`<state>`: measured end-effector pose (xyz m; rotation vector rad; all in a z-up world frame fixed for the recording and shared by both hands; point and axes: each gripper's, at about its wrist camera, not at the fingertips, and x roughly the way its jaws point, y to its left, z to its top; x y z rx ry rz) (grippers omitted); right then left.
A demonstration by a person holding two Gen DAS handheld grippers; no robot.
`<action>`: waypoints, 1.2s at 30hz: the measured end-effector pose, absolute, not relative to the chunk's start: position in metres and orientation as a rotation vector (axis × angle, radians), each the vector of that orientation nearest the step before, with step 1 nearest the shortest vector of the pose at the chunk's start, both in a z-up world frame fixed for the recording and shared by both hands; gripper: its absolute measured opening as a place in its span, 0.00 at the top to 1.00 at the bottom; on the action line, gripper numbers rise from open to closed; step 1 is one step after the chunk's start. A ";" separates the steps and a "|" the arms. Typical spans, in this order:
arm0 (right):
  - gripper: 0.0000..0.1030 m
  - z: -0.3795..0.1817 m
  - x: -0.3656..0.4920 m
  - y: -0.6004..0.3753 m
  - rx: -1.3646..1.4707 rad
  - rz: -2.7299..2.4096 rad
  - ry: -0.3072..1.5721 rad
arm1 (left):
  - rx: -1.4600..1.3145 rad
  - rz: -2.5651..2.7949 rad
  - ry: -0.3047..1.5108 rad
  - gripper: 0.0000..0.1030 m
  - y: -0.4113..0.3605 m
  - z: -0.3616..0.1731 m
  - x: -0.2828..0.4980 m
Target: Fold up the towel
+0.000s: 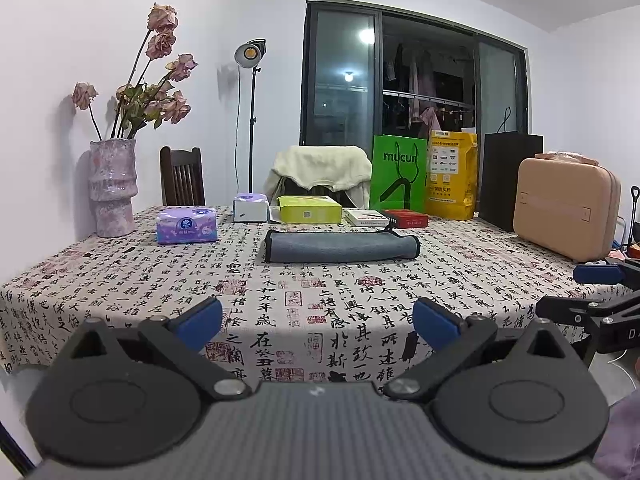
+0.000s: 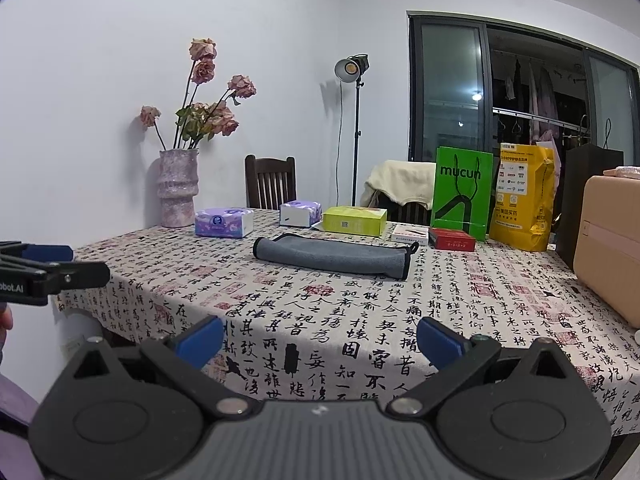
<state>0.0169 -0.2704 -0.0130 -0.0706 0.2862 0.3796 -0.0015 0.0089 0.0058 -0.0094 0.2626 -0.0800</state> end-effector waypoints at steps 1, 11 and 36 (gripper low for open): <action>0.00 -0.013 0.017 -0.271 -0.070 0.380 0.285 | -0.010 -0.080 0.262 0.00 0.009 0.006 -0.001; 0.00 -0.013 0.017 -0.270 -0.072 0.377 0.293 | -0.010 -0.082 0.263 0.00 0.010 0.005 -0.002; 0.00 -0.013 0.016 -0.268 -0.083 0.380 0.286 | 0.005 -0.082 0.258 0.00 0.007 0.005 -0.001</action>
